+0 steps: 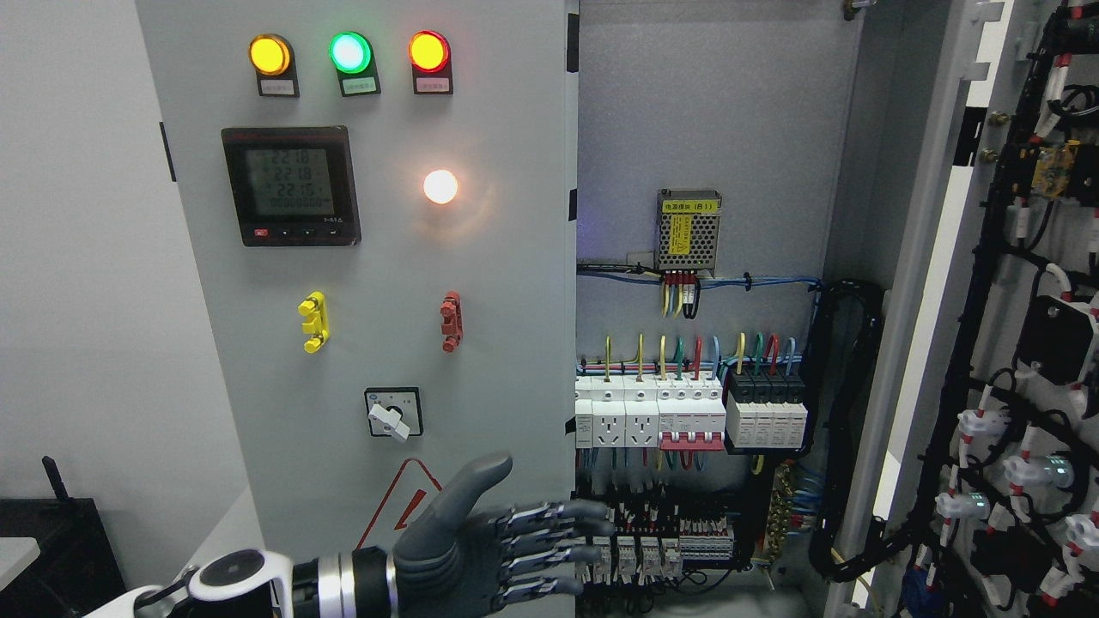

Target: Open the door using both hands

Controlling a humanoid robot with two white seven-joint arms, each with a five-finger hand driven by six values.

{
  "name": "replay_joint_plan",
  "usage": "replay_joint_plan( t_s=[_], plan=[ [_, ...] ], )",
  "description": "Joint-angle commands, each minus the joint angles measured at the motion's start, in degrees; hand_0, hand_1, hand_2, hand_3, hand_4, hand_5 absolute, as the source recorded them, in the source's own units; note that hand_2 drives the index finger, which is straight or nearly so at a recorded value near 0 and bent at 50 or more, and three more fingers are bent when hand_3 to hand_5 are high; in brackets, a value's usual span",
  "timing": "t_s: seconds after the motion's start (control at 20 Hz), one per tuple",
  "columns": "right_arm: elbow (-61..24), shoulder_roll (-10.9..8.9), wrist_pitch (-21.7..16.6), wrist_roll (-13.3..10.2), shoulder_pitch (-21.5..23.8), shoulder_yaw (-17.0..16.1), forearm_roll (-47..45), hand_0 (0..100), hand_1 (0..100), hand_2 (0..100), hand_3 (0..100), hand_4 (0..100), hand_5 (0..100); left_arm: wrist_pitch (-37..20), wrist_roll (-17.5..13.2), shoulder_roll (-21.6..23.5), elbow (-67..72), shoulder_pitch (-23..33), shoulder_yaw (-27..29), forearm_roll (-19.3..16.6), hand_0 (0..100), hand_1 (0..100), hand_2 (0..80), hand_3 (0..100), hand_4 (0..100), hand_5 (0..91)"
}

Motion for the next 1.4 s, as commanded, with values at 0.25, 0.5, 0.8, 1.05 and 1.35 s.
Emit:
replay_joint_plan(
  t_s=[0.25,0.5,0.8,1.05,1.35],
  plan=[
    [0.02,0.0,-0.06,0.01,0.0,0.0,-0.7,38,0,0,0,0,0,-0.9,-5.75,8.95,-4.1,49.9,31.39,-30.3,0,0,0.0,0,0,0.0],
    [0.02,0.0,-0.06,0.01,0.0,0.0,-0.61,38,0,0,0,0,0,-1.25,-7.5,3.6,-1.56,65.29,38.52,-41.64,0,0,0.0,0,0,0.0],
    [0.02,0.0,-0.06,0.01,0.0,0.0,-0.61,38,0,0,0,0,0,-1.34,-7.68,-5.72,10.2,72.87,41.52,-53.68,0,0,0.0,0,0,0.0],
    [0.02,0.0,0.03,0.01,0.0,0.0,-0.61,38,0,0,0,0,0,-1.43,-7.6,-17.57,26.7,72.53,40.99,-63.53,0,0,0.0,0,0,0.0],
    [0.02,0.0,0.03,0.01,0.0,0.0,-0.61,38,0,0,0,0,0,-11.42,-7.24,-32.17,61.31,65.51,41.25,-75.58,0,0,0.0,0,0,0.0]
  ],
)
